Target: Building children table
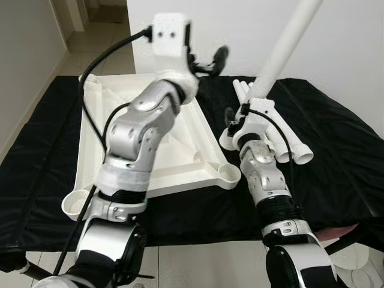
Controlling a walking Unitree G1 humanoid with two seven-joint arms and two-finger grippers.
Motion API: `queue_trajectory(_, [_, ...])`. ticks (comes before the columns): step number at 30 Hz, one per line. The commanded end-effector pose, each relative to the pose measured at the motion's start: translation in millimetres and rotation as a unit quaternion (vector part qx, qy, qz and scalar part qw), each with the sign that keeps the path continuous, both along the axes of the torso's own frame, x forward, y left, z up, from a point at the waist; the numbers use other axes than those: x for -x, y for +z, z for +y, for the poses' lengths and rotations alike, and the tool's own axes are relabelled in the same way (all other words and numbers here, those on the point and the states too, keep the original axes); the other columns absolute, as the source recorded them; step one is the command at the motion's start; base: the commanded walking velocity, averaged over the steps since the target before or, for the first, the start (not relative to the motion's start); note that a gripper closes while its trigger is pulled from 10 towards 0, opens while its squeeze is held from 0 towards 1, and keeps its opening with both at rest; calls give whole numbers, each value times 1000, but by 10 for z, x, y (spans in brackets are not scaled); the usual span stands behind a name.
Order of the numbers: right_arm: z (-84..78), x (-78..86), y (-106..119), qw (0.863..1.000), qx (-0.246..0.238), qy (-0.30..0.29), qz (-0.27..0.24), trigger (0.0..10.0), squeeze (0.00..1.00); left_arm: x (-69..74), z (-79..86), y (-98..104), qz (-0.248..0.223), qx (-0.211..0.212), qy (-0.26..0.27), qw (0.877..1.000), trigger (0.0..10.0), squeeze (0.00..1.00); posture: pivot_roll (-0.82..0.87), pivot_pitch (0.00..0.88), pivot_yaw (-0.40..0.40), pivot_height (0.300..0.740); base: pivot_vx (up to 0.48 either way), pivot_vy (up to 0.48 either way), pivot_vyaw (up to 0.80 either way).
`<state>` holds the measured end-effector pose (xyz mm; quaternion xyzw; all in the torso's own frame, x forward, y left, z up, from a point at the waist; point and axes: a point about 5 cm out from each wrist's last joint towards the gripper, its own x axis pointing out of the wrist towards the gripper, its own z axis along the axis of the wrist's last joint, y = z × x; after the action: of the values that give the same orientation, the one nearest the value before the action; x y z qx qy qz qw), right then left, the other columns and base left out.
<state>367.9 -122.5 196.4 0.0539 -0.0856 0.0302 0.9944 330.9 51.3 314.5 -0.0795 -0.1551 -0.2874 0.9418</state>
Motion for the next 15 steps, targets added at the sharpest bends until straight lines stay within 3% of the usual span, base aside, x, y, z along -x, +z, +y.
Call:
queue_trajectory(1, [-13, 52, -31, 1000, 14, 14, 3, 10000, 0, 46, -32, -128, -7, -26, -28, 999, 10000, 0, -26, 0, -58, 740, 0, 0, 0])
queue_trajectory(6, [-35, 141, -43, 999, 40, 33, -6, 10000, 0, 115, 21, -372, -37, -77, -33, 996, 10000, 0, -28, 0, -58, 740, 0, 0, 0])
queue_trajectory(10, [-39, 156, -41, 998, 43, 34, -7, 10000, 0, 125, 27, -397, -42, -83, -31, 995, 10000, 0, -28, 0, -58, 740, 0, 0, 0])
queue_trajectory(11, [-45, 192, -77, 997, 60, 45, -5, 10000, 0, 156, 11, -543, -39, -107, -38, 993, 10000, 0, -31, 0, -47, 740, 0, 0, 0])
queue_trajectory(12, [-45, 192, -77, 997, 60, 45, -5, 10000, 0, 156, 11, -543, -39, -107, -38, 993, 10000, 0, -31, 0, -47, 740, 0, 0, 0])
queue_trajectory(14, [-50, 265, -145, 994, 88, 65, -4, 10000, 0, 243, -29, -829, -31, -148, -57, 987, 10000, 0, -35, 0, -39, 740, 0, 0, 0])
queue_trajectory(15, [-50, 265, -145, 994, 88, 65, -4, 10000, 0, 243, -29, -829, -31, -148, -57, 987, 10000, 0, -35, 0, -39, 740, 0, 0, 0])
